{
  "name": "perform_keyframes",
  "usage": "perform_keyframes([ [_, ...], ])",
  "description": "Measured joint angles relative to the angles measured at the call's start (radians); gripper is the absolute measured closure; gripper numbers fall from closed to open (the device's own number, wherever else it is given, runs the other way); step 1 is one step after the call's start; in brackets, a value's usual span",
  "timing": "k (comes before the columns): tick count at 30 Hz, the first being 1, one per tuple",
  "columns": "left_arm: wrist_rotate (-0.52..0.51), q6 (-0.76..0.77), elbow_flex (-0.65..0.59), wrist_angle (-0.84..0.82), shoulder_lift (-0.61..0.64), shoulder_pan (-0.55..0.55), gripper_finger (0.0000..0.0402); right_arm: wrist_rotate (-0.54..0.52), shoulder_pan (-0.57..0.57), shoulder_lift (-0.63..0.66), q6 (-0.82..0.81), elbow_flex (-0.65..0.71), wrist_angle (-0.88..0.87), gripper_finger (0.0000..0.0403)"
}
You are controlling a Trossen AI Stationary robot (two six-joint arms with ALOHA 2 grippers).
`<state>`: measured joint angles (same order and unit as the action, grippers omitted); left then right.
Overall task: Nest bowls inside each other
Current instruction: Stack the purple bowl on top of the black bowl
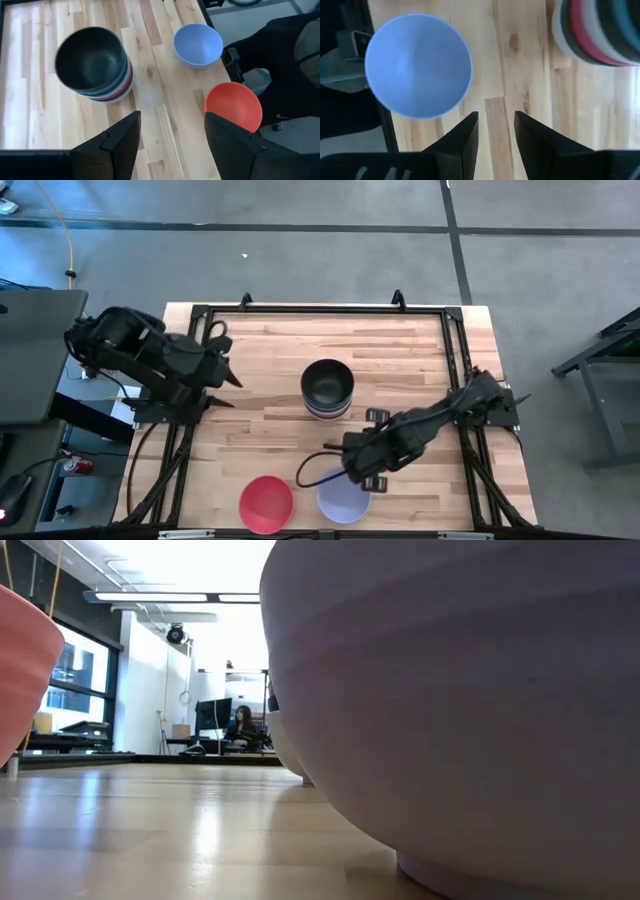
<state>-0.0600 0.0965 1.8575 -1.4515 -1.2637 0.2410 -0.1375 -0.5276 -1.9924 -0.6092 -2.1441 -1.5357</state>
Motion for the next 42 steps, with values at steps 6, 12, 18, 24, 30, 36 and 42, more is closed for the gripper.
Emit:
perform_keyframes([
  [6, -0.042, 0.052, -0.203, 0.107, 0.128, 0.076, 0.0193, -0.027, -0.028, -0.100, -0.089, 0.000, 0.026, 0.0284],
  [12, -0.068, 0.084, -0.350, 0.188, 0.212, 0.120, 0.0193, -0.075, -0.064, -0.198, -0.165, 0.000, 0.015, 0.0284],
  [18, -0.081, 0.085, -0.421, 0.229, 0.236, 0.140, 0.0193, -0.071, -0.089, -0.266, -0.233, 0.000, -0.001, 0.0284],
  [24, -0.084, 0.085, -0.423, 0.245, 0.237, 0.141, 0.0193, -0.098, -0.091, -0.267, -0.371, 0.000, 0.008, 0.0284],
  [30, -0.092, 0.084, -0.423, 0.247, 0.237, 0.141, 0.0193, -0.098, -0.091, -0.267, -0.565, 0.000, 0.007, 0.0284],
  [36, -0.092, 0.085, -0.423, 0.247, 0.237, 0.141, 0.0193, -0.094, -0.091, -0.272, -0.617, 0.000, 0.014, 0.0284],
  [42, -0.095, 0.084, -0.423, 0.247, 0.237, 0.155, 0.0193, -0.005, -0.073, -0.273, -0.570, 0.000, 0.005, 0.0284],
])
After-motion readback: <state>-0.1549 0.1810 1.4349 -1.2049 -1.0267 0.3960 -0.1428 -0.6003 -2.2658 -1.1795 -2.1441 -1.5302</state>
